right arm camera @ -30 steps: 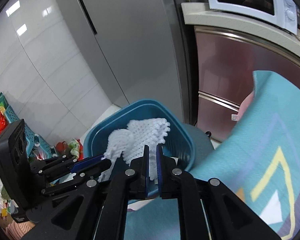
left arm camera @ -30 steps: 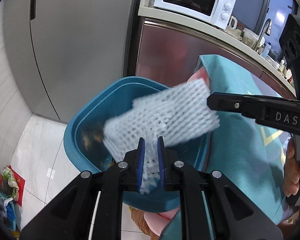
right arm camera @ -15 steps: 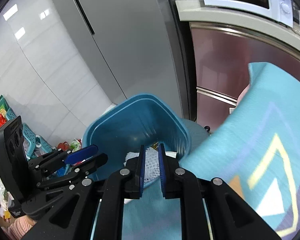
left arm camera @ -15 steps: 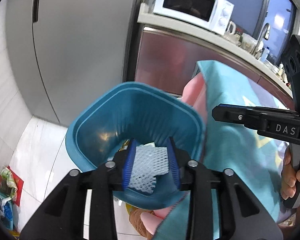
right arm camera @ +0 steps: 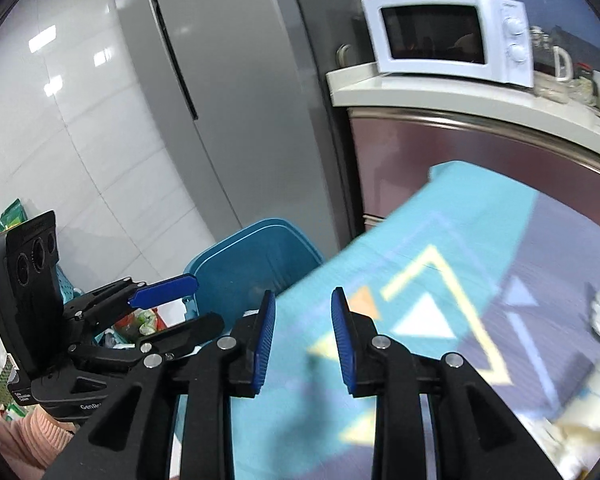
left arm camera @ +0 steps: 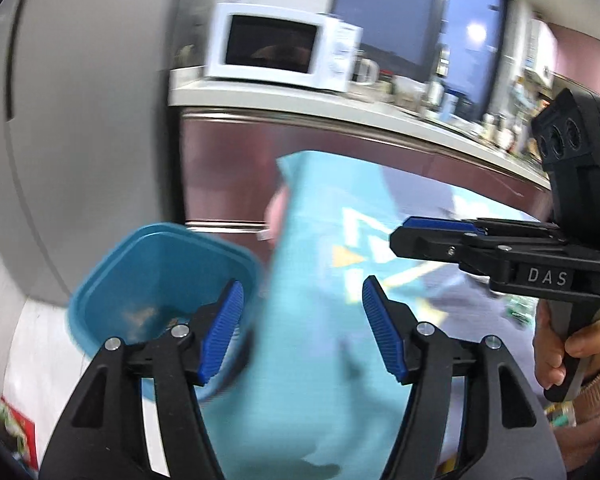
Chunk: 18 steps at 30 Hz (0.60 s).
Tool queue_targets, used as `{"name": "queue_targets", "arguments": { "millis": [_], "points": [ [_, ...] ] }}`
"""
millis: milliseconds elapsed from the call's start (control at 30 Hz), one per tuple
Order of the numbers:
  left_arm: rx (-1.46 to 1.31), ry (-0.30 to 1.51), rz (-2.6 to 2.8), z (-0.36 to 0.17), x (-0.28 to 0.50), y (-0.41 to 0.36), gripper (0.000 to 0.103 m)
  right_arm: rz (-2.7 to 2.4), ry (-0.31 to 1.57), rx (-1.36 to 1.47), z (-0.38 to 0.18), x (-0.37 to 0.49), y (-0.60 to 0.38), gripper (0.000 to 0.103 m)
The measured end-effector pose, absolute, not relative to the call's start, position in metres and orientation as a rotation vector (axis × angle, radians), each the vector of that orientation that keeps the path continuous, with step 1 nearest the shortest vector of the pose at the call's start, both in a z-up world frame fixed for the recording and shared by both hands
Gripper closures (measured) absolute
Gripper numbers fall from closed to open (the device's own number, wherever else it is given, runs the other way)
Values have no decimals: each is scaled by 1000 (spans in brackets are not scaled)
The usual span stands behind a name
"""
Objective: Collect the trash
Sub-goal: 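Move both open tools back over the remaining trash on the table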
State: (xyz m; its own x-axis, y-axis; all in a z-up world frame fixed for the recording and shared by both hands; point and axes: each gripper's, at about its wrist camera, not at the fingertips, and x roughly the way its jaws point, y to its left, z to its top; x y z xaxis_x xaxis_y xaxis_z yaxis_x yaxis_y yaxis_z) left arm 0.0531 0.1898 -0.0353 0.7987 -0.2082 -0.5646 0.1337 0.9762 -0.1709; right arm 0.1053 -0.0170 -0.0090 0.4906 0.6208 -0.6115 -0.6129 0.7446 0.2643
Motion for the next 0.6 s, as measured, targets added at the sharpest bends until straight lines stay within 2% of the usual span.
{"name": "queue_targets", "arguments": {
  "millis": [600],
  "points": [
    [-11,658,-495,-39,70,34,40,368,700,221,-23,58,-206,75]
  ]
}}
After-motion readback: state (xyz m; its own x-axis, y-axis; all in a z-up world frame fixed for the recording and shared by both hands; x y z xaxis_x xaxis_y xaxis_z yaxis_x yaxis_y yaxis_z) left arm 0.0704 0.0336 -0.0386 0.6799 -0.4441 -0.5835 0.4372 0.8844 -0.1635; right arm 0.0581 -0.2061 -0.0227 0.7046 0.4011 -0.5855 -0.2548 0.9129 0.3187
